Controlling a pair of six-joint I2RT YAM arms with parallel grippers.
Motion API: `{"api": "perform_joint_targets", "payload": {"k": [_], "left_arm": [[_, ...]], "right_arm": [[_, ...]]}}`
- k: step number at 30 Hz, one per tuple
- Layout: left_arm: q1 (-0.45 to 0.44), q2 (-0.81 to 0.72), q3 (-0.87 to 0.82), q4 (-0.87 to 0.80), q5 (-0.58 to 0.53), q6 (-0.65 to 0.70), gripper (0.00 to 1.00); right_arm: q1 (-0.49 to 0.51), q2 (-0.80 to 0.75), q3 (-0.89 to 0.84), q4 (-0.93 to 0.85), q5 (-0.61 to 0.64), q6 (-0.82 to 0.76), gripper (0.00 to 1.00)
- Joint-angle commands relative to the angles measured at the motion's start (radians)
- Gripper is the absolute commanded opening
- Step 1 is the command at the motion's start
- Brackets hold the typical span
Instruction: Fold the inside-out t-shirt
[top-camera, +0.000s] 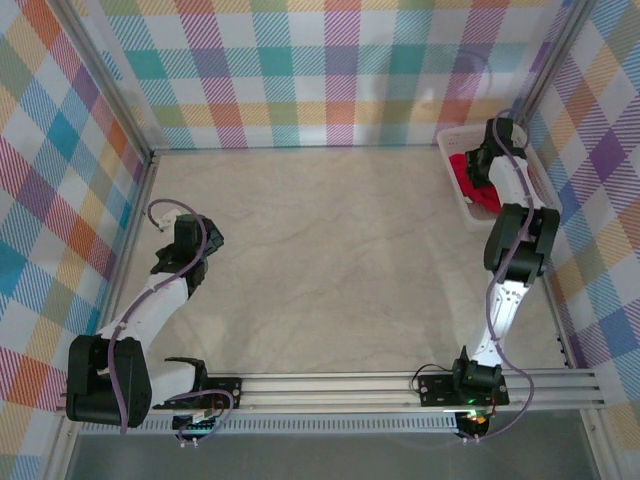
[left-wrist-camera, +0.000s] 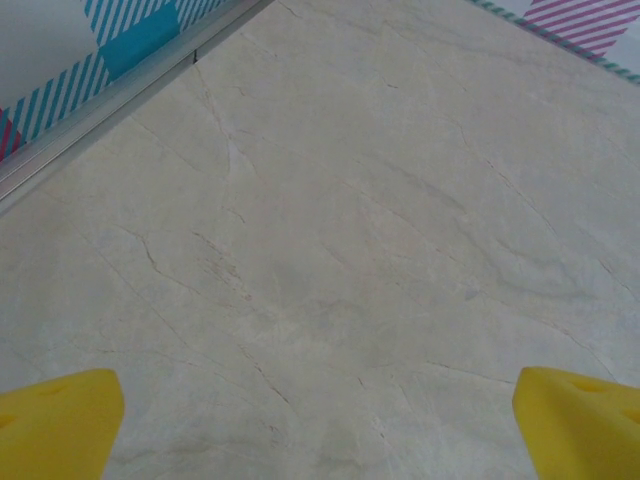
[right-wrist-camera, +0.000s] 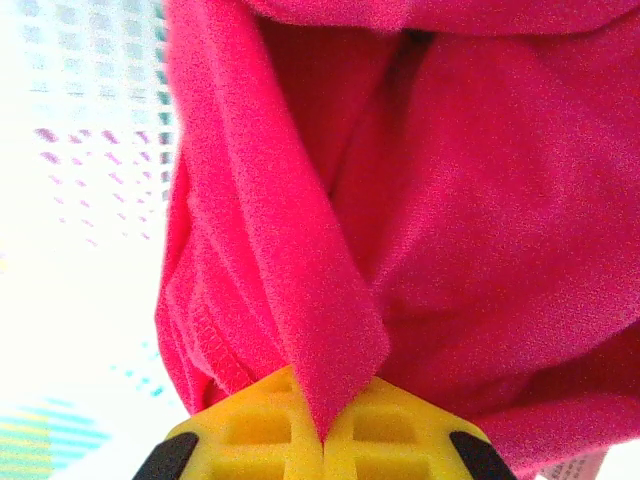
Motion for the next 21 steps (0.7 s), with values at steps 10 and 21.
{"api": "perform_joint_targets", "payload": {"k": [10, 21], "left_arm": [[-0.001, 0.08, 0.046, -0.018, 0.084, 0.005, 1.0], [-0.001, 0.083, 0.048, -0.018, 0.111, 0.005, 1.0]], "right_arm": [[0.047, -0.476, -0.288, 0.207, 0.01, -0.052, 0.0], [0.194, -0.717, -0.166, 0.299, 0.054, -0.241, 0.0]]}}
